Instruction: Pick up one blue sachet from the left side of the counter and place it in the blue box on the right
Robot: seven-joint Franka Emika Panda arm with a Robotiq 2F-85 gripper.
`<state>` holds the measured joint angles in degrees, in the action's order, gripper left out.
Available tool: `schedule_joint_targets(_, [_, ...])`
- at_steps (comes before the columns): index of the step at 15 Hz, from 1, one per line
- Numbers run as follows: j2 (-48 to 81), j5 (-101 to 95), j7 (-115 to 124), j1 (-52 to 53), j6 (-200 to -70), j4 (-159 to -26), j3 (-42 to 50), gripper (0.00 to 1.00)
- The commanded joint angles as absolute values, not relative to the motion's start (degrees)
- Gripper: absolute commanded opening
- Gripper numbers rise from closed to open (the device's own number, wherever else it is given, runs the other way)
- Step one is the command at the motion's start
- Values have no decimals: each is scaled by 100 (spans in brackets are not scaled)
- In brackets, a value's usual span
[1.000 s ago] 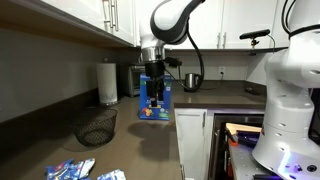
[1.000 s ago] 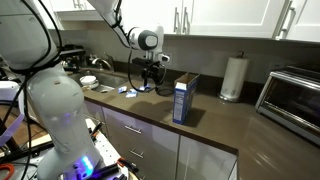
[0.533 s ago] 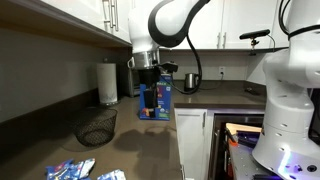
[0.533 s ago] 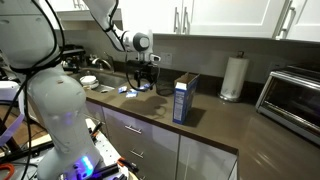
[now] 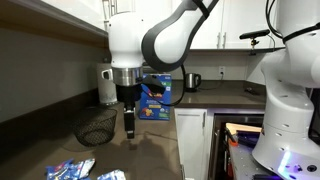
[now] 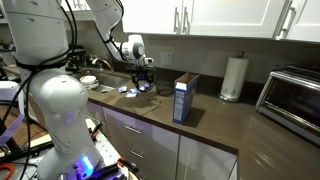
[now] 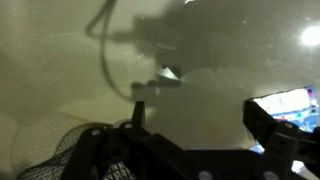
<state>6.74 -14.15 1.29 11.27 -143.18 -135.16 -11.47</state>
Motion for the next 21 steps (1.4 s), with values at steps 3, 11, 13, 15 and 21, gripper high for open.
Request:
schedule_joint_targets(3, [1675, -921, -942, 1044, -15255, -12959, -1272, 100])
schedule_joint_targets(11, [2151, -316, -2027, 957, -14682, -12406, -1742, 100])
schedule_joint_targets(13, [2175, -332, -2061, 996, -14487, -12345, -1769, 100])
schedule_joint_targets(15, [2200, -310, -2111, 1011, -14333, -12302, -1813, 100])
schedule_joint_targets(21, [2417, -415, -2177, 1067, -14361, -12232, -1805, 100])
